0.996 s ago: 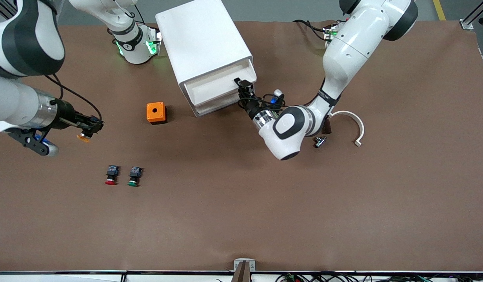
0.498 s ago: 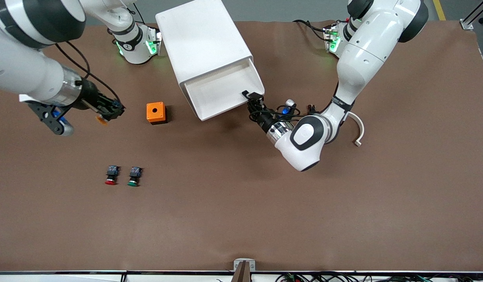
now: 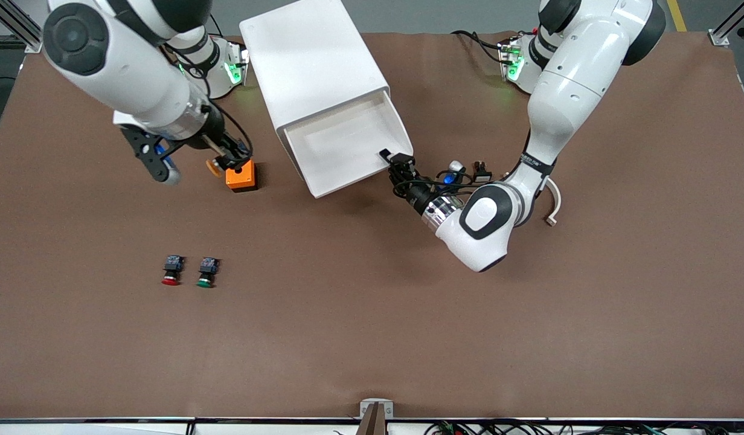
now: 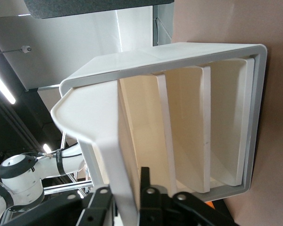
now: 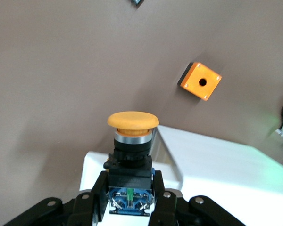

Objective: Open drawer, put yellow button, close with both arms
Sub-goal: 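Carry the yellow button over the open drawer with the right gripper, then lower the yellow button into the drawer and open the right gripper, then withdraw the right gripper while the left gripper pushes the drawer inward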

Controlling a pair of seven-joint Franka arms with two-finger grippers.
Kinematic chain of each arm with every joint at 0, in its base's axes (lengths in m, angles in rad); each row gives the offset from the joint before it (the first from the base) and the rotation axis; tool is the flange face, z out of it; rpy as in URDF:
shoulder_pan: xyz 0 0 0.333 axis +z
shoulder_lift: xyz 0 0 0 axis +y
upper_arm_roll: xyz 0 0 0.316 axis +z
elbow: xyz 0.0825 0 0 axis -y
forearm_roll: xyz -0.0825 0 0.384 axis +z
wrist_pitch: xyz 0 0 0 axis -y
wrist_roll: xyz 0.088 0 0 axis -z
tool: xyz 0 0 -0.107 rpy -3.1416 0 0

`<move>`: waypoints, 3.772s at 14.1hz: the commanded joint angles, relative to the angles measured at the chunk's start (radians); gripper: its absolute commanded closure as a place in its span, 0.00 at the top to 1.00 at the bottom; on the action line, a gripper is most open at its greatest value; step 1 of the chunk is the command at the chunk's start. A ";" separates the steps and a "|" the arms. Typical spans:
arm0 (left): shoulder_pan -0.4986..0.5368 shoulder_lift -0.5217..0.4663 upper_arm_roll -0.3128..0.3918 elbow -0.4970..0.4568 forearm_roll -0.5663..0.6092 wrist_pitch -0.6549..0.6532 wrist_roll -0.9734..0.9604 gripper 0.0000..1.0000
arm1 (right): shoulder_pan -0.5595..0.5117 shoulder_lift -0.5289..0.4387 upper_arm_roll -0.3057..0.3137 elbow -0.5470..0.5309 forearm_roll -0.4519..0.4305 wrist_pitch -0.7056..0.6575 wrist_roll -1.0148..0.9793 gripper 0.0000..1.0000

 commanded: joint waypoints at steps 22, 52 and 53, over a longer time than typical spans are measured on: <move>-0.042 -0.052 0.075 0.215 0.236 0.073 0.875 1.00 | 0.382 0.185 -0.012 -0.154 -0.063 0.532 0.576 0.00; -0.332 -0.212 0.063 0.183 1.080 0.454 1.084 1.00 | -0.153 0.064 -0.023 -0.042 -0.064 0.142 -0.635 1.00; -0.340 -0.212 0.063 0.182 1.080 0.455 1.084 1.00 | -0.183 0.063 -0.023 -0.043 -0.064 0.141 -0.686 1.00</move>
